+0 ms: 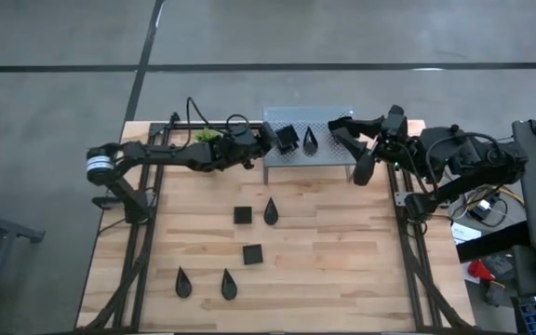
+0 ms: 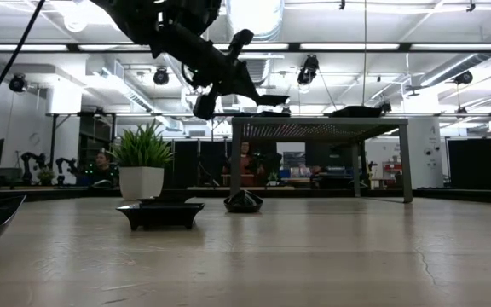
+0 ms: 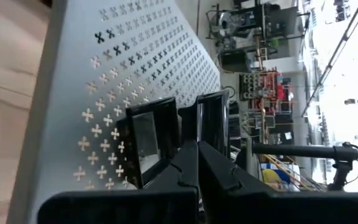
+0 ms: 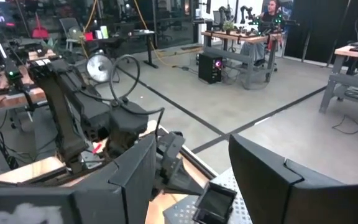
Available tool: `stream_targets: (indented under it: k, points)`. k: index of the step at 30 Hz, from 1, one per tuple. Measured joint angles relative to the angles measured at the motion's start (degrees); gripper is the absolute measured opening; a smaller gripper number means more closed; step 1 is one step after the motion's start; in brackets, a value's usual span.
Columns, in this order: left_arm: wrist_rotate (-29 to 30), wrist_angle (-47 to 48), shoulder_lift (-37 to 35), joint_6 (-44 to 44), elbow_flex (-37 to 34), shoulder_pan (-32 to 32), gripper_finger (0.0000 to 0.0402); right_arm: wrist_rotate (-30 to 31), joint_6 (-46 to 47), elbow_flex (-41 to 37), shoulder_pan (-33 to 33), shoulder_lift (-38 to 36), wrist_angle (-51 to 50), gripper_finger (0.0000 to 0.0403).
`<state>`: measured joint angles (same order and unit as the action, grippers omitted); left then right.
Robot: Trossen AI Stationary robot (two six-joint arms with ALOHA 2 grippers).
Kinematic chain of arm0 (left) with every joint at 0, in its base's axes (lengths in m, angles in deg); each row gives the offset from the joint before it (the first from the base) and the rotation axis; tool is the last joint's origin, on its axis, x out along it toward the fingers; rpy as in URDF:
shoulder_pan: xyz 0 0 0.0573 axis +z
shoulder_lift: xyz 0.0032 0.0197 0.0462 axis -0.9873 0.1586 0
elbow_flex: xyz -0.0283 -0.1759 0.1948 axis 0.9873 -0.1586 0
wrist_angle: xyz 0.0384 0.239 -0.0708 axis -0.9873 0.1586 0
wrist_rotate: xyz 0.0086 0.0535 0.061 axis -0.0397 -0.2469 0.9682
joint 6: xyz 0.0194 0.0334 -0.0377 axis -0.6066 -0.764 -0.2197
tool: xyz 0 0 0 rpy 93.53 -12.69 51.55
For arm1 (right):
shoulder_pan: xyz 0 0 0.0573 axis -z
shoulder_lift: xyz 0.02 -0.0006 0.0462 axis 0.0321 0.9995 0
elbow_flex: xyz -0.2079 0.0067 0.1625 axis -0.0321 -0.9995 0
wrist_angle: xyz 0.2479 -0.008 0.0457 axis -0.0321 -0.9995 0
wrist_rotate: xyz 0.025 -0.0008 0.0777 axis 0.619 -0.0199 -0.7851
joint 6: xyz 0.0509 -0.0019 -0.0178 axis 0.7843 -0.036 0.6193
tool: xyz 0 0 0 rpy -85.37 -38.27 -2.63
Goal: Pick & Place Mini shaped plates
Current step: Stack the black square plate on top of the black square plate on the shelf
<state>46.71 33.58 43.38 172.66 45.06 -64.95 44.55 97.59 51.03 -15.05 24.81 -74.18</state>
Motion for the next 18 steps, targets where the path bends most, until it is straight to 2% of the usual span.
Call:
stream_targets:
  k: [18]
  points:
    - [0.0,4.6,-0.1,1.1,-0.1,0.0,0.0000,0.0,-1.8,0.0,0.0,-1.2,-1.6,0.0201]
